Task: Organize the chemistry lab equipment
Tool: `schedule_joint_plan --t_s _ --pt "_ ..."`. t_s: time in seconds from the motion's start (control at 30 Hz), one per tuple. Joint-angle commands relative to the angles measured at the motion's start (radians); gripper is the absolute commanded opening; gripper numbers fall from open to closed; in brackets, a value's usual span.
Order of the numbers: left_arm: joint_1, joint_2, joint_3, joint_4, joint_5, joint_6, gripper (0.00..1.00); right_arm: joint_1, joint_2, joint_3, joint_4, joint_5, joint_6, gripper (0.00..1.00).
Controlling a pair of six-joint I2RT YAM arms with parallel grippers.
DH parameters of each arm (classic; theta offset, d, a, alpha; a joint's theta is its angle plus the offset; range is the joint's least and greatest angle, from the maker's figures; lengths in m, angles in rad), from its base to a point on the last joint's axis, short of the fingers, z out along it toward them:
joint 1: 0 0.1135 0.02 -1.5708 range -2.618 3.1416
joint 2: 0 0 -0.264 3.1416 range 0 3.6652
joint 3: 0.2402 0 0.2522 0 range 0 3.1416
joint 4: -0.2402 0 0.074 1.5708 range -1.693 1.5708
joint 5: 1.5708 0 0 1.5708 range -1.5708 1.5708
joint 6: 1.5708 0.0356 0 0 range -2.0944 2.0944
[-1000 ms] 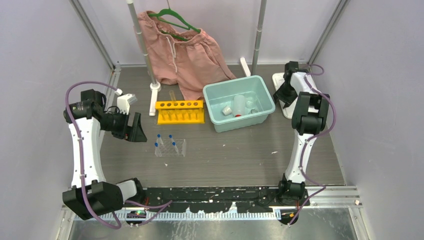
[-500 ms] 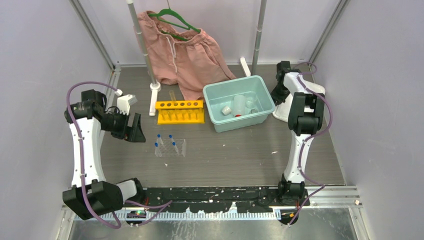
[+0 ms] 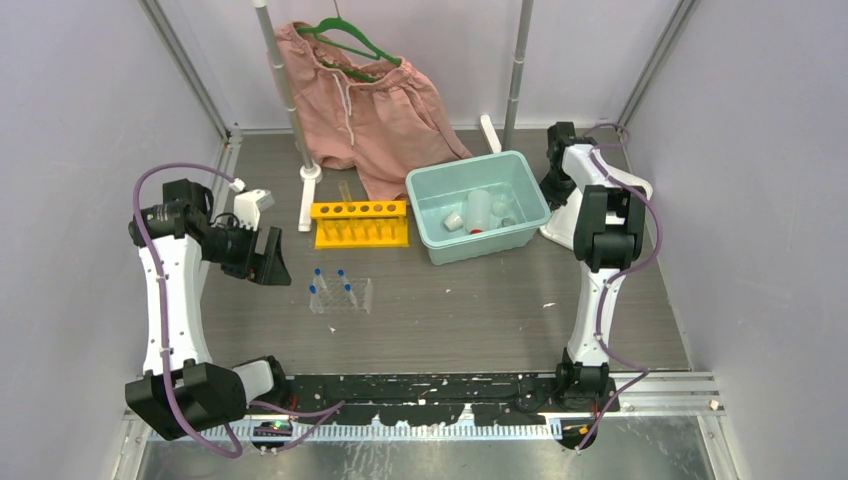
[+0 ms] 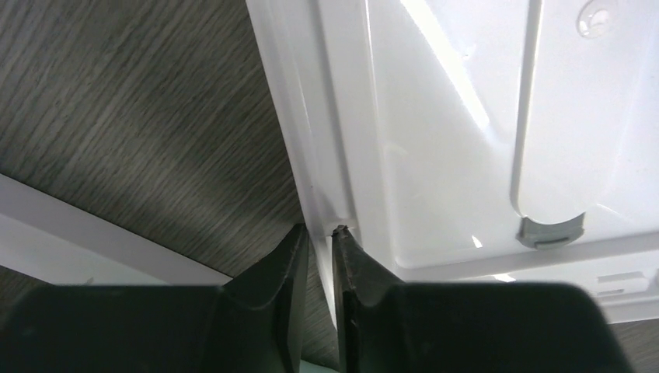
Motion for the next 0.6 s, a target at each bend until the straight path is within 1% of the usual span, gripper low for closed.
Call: schedule_joint_plan --t_s 0.0,0.1,0.17,0.57 --pt "0.0 -0.025 0.026 0.009 0.001 0.018 0.83 -0.007 -0.008 0.039 -0.02 0.032 -0.017 0.19" --pt "0.0 -0.026 0.032 0.009 0.004 0.014 0.84 -0.007 -0.049 0.022 -0.003 0.036 -0.017 0.07" --pt "0.001 -0.023 0.041 0.006 0.009 0.012 0.85 -0.007 -0.085 0.021 0.001 0.042 -0.024 0.01" --pt "-0.005 0.013 0.122 -0.019 0.081 -0.002 0.92 -0.005 -0.395 -0.045 0.031 0.072 -0.045 0.01"
